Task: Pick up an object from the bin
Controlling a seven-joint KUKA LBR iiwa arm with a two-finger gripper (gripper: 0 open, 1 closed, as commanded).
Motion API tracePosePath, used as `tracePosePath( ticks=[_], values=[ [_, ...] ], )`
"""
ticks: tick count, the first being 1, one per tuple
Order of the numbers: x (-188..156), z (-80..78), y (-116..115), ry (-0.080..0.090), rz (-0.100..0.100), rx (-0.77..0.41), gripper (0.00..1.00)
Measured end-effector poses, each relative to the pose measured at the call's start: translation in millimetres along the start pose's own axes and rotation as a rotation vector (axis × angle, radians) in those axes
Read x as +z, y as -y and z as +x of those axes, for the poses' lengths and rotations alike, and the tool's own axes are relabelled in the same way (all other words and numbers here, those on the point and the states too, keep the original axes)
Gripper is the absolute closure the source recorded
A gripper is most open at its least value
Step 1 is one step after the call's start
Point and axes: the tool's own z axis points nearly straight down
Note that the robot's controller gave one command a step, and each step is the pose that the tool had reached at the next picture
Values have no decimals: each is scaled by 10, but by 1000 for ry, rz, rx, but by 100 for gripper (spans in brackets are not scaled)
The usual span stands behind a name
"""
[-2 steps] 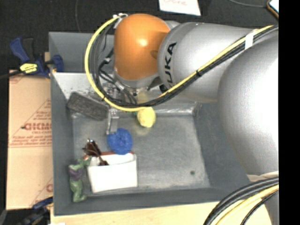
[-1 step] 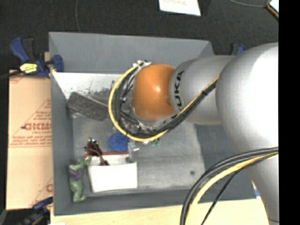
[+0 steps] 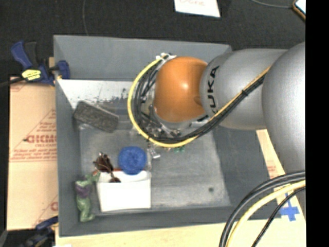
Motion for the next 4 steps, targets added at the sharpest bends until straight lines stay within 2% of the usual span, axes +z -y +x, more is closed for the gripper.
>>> tracePosePath(
  ticks=[1,2,3,4],
  values=[
    [308,107,111,-13,0,99,0],
    [597,31,75,1,-2,129,0],
    [596,-38,6,3,-1,260,100],
    [596,-38,6,3,-1,261,100]
  ],
)
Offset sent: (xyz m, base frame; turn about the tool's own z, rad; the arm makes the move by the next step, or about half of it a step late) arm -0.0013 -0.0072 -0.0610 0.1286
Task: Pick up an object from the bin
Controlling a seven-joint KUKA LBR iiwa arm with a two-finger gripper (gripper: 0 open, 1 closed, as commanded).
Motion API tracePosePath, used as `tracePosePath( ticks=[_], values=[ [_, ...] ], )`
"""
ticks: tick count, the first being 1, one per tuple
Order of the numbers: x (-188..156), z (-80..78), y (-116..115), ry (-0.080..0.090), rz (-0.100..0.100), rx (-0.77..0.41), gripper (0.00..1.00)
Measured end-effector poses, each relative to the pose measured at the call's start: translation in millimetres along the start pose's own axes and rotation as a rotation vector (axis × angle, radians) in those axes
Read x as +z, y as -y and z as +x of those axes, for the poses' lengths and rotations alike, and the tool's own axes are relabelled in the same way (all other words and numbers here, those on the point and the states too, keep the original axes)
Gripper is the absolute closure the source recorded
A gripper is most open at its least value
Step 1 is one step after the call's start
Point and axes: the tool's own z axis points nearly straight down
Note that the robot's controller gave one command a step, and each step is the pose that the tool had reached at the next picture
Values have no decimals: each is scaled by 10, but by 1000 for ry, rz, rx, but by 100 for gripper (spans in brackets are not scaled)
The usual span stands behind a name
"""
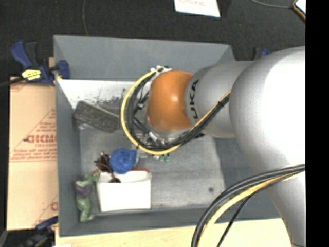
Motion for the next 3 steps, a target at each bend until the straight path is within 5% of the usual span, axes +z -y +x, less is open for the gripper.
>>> tracePosePath(
  ticks=[3],
  values=[
    [-516,-2,7,-2,0,1,100]
  ],
)
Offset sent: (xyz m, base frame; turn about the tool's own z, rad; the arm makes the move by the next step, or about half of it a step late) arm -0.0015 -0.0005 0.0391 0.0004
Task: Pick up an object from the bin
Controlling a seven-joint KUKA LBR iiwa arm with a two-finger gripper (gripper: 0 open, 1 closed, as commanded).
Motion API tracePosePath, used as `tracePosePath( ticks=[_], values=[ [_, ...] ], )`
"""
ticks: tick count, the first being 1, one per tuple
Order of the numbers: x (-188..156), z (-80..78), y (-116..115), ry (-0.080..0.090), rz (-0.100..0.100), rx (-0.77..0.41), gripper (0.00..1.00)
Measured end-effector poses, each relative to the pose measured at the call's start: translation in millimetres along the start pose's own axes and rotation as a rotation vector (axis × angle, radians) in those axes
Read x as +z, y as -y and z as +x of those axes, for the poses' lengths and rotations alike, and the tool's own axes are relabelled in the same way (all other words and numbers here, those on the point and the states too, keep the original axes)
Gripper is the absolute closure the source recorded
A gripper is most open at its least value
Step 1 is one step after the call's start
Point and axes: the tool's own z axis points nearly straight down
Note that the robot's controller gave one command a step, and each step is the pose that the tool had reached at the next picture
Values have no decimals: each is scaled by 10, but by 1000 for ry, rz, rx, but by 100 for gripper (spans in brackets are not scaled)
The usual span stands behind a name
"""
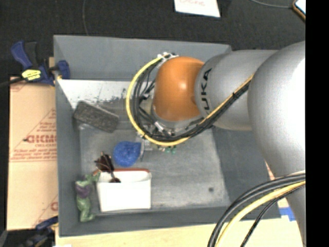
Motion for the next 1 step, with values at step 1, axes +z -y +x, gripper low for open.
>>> tracePosePath(
  ticks=[1],
  values=[
    [-251,-17,-1,4,-1,0,100]
  ],
)
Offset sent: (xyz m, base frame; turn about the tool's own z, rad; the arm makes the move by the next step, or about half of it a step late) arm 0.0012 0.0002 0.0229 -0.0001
